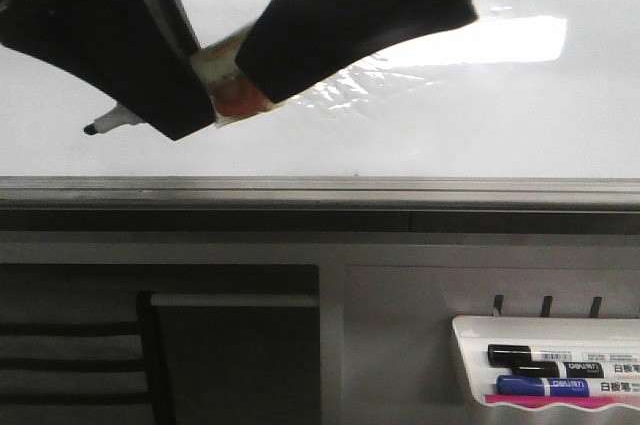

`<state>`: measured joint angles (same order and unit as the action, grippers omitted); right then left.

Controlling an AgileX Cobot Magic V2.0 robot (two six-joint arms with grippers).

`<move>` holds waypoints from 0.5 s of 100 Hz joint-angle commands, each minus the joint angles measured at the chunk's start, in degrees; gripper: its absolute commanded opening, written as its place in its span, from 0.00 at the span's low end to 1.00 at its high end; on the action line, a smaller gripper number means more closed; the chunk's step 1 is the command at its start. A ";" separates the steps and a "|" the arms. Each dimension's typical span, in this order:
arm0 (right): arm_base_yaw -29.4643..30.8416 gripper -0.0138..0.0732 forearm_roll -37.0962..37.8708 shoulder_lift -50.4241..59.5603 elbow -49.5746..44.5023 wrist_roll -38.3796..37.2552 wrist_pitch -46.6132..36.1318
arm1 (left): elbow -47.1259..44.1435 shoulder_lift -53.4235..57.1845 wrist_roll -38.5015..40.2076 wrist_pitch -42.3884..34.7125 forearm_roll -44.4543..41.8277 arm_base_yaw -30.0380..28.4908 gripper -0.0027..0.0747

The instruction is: Write number 7 on whiteboard

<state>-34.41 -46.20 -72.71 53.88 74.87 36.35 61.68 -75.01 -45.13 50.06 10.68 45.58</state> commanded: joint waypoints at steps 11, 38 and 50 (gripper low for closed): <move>-0.08 0.39 -2.32 0.93 1.87 0.75 -2.43 | 2.05 1.25 0.10 -2.72 1.09 0.51 0.01; -0.08 0.25 -2.92 0.93 1.87 0.75 -2.43 | 2.05 1.25 0.10 -2.72 1.09 0.51 0.01; -0.08 0.20 -2.92 0.93 1.87 0.75 -2.43 | 2.05 1.25 0.10 -2.72 1.09 0.51 0.01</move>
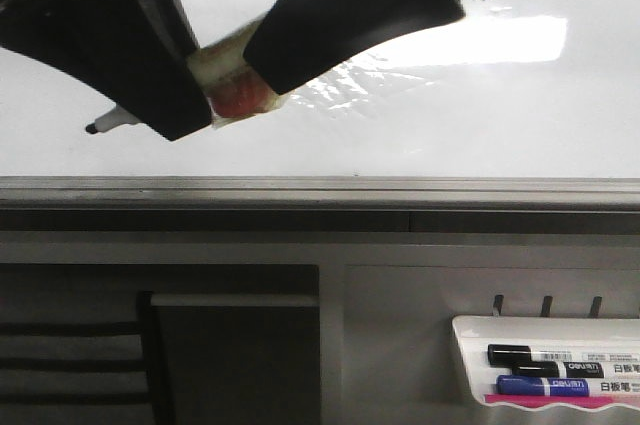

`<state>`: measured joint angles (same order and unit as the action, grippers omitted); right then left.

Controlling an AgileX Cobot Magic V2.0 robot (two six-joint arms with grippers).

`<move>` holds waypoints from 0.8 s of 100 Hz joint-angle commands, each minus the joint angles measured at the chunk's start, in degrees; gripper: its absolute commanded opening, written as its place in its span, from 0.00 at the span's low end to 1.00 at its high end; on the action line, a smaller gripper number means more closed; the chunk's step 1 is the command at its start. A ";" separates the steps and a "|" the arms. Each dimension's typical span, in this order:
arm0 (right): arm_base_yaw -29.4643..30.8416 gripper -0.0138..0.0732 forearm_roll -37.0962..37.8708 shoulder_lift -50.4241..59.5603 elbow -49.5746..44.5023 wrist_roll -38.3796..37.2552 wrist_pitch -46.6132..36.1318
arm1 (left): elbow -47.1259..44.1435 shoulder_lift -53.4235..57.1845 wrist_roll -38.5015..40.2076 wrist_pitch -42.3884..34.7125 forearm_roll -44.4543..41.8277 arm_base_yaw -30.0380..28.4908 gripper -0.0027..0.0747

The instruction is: Write number 7 on whiteboard

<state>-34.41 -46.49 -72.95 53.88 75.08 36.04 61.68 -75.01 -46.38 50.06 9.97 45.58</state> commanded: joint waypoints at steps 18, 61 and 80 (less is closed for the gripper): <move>-0.08 0.08 -2.63 1.17 1.87 0.54 -2.12 | 2.05 1.25 1.57 -2.72 1.80 0.51 0.03; 2.49 0.08 -2.53 4.65 1.87 -2.96 -2.37 | 2.55 6.94 11.35 -3.54 -1.87 -4.96 0.51; 8.07 0.08 5.38 10.70 1.87 -16.92 -2.11 | -1.07 14.22 11.48 -4.45 4.98 -15.89 0.51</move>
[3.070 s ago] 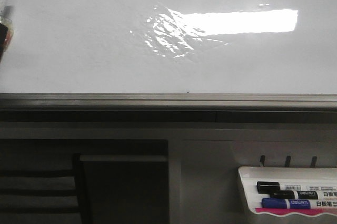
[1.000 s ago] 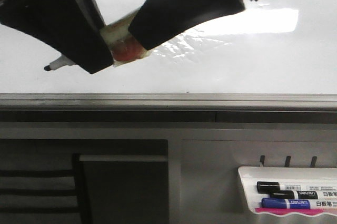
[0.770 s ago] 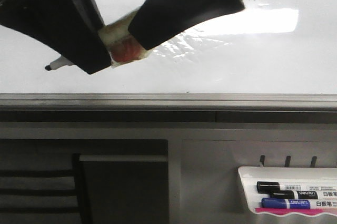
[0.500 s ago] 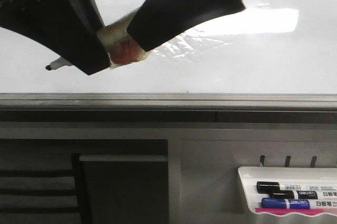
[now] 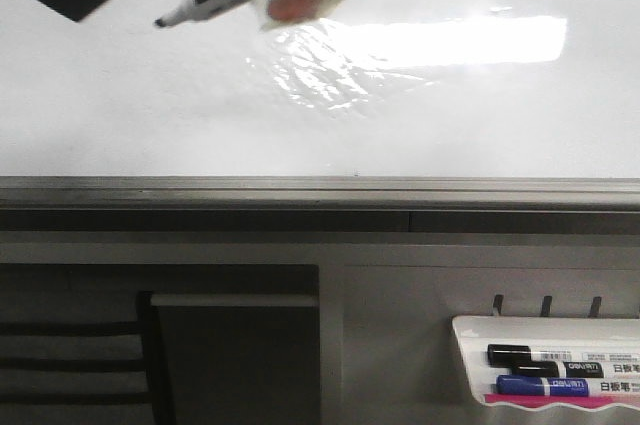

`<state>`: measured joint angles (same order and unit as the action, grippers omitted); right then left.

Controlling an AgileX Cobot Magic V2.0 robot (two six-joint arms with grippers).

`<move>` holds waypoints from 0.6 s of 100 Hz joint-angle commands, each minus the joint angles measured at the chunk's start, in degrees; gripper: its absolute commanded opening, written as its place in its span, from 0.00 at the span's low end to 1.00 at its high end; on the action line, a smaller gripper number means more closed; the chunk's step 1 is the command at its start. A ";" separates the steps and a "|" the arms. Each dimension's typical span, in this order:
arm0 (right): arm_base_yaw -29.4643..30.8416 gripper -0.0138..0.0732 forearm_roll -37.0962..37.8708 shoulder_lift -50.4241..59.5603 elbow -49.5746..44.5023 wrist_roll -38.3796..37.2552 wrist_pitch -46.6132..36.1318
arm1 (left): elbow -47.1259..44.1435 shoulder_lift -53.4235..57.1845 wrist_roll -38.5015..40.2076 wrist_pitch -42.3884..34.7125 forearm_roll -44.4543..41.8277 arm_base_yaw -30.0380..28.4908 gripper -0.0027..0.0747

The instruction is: Write number 7 on whiteboard

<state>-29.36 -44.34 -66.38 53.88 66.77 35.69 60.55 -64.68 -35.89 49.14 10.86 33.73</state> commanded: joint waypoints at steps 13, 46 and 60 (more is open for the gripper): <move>8.94 0.08 9.25 7.25 1.87 -23.52 0.79 | -3.65 8.88 0.99 -7.84 11.09 -11.13 0.51; 17.50 0.10 16.43 8.09 0.05 -38.07 5.42 | -12.55 14.83 0.99 -15.85 16.81 -16.15 0.51; 17.50 0.10 27.44 6.94 3.90 -46.78 7.65 | -12.55 14.72 0.99 -16.07 17.41 -16.15 0.51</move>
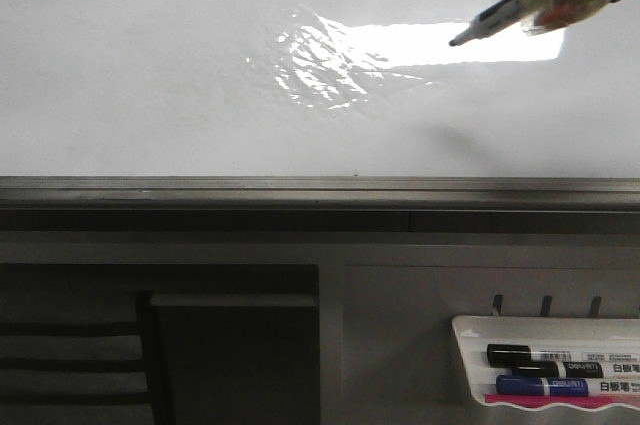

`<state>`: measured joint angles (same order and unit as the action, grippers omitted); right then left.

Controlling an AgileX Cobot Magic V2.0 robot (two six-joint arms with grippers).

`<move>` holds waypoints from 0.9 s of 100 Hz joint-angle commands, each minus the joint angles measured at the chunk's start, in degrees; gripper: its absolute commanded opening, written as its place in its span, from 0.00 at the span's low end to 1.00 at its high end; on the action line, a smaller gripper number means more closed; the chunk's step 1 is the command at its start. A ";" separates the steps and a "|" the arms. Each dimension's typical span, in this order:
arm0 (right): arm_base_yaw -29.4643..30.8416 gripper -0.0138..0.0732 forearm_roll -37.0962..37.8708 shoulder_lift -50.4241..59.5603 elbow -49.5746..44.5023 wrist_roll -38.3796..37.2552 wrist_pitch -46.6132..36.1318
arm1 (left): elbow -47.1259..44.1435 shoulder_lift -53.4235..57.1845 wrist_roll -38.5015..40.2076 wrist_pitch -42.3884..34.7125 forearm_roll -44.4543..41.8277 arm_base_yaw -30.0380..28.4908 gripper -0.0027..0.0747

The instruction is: Write number 7 on whiteboard

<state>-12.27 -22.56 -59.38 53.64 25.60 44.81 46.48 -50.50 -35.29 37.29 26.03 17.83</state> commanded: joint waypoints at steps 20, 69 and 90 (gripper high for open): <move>-1.76 0.10 9.13 -2.13 7.50 -8.88 1.50 | 1.52 0.32 0.39 -4.88 3.19 -0.25 0.51; -7.57 0.10 3.46 -5.14 7.50 -10.97 -7.06 | 1.52 0.32 0.39 -6.77 3.31 -0.25 0.51; -7.62 0.10 2.53 -10.32 10.79 -10.97 -6.16 | 1.52 0.32 0.39 -7.39 3.31 -0.25 0.51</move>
<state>-19.73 -18.67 -68.38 60.48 14.85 41.12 46.50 -50.50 -35.29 33.83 27.51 17.83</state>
